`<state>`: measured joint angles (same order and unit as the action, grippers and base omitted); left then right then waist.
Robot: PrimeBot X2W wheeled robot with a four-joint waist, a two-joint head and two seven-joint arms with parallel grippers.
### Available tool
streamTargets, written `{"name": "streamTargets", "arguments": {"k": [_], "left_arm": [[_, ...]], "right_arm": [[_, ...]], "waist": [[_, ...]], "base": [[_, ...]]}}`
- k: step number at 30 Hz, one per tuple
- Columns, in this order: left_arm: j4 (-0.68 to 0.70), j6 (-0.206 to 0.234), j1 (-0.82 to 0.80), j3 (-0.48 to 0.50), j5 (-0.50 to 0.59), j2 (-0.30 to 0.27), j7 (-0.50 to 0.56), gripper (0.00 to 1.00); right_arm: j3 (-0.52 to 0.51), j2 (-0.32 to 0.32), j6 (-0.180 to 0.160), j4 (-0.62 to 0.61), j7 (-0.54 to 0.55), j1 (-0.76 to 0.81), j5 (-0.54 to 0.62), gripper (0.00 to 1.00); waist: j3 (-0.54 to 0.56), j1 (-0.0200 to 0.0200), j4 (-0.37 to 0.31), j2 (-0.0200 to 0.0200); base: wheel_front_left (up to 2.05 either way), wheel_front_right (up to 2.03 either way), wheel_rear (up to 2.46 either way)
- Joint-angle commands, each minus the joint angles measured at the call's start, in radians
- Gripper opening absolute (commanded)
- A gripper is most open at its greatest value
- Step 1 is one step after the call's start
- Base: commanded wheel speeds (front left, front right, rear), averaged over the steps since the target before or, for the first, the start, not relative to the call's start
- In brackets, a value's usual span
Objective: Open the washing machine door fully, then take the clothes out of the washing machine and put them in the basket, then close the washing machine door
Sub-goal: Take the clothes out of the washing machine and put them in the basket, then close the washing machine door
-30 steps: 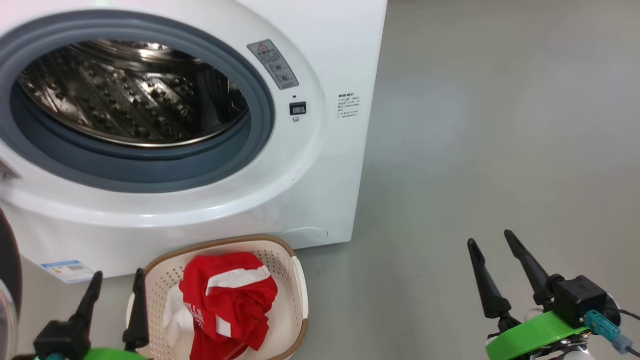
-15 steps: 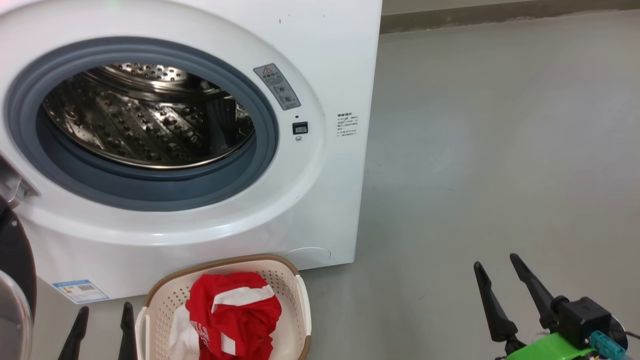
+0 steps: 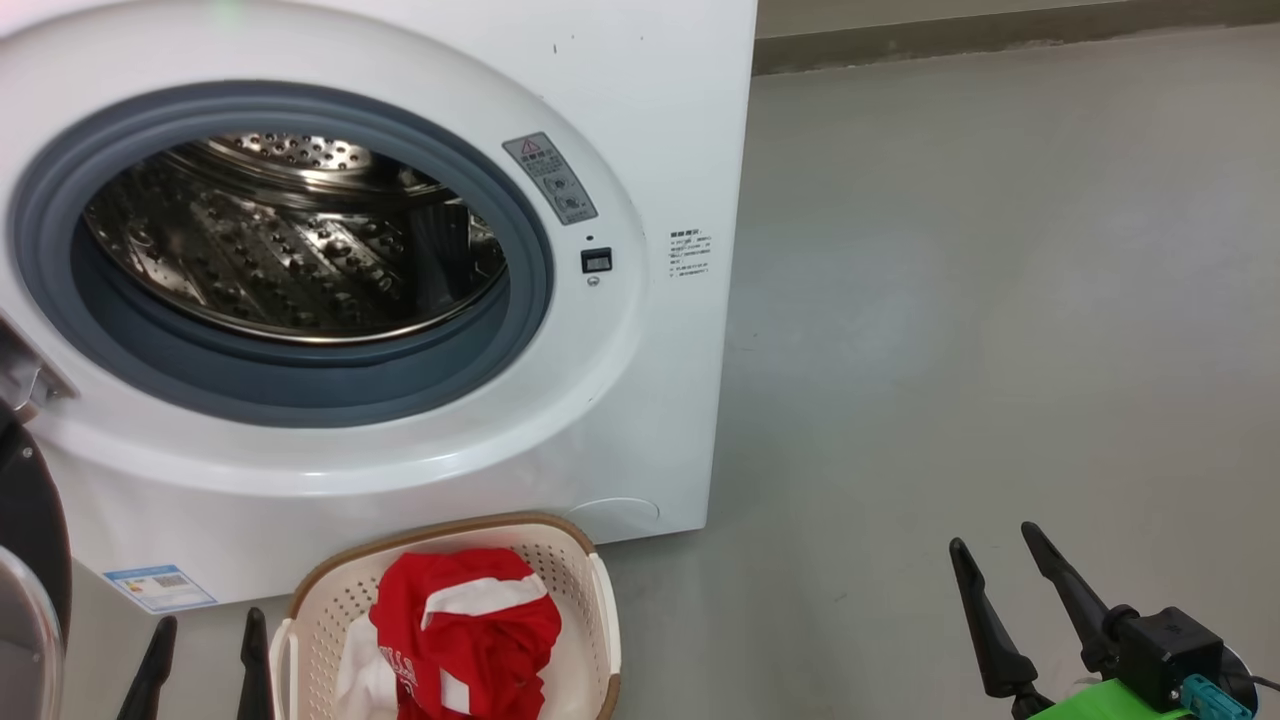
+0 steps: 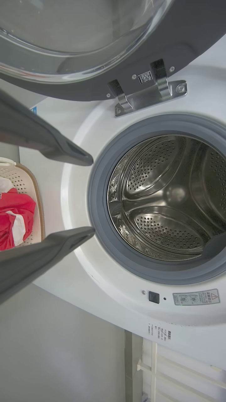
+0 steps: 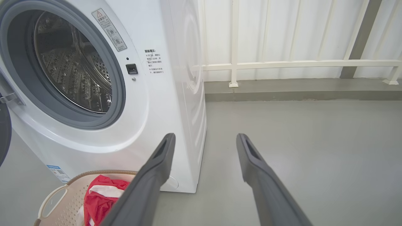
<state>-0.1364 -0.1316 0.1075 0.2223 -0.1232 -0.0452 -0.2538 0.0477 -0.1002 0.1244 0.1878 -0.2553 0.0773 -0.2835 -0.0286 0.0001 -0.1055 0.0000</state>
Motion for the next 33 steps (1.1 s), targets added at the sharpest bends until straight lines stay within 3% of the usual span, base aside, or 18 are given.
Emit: {"name": "streamTargets", "arguments": {"k": [1, 13, 33], "left_arm": [[0.028, 0.001, -0.011, 0.029, 0.0, -0.006, -0.008, 1.0], [0.027, 0.004, -0.013, 0.021, -0.005, -0.005, -0.008, 1.0], [0.035, 0.004, -0.02, 0.017, -0.006, -0.005, -0.008, 1.0]], "right_arm": [[0.021, -0.017, 0.006, -0.028, -0.006, -0.016, -0.007, 1.0], [0.021, -0.015, 0.006, -0.028, -0.006, -0.018, -0.007, 1.0], [0.02, -0.008, 0.006, -0.03, -0.006, -0.025, -0.008, 1.0]], "waist": [[-0.002, -0.0001, 0.001, 0.0], [-0.003, -0.0001, 0.004, 0.0], [-0.015, -0.0001, 0.016, 0.0]], "base": [[0.0, 0.0, 0.0], [-0.19, 0.19, 0.0], [-1.04, 1.04, 0.0]]}}
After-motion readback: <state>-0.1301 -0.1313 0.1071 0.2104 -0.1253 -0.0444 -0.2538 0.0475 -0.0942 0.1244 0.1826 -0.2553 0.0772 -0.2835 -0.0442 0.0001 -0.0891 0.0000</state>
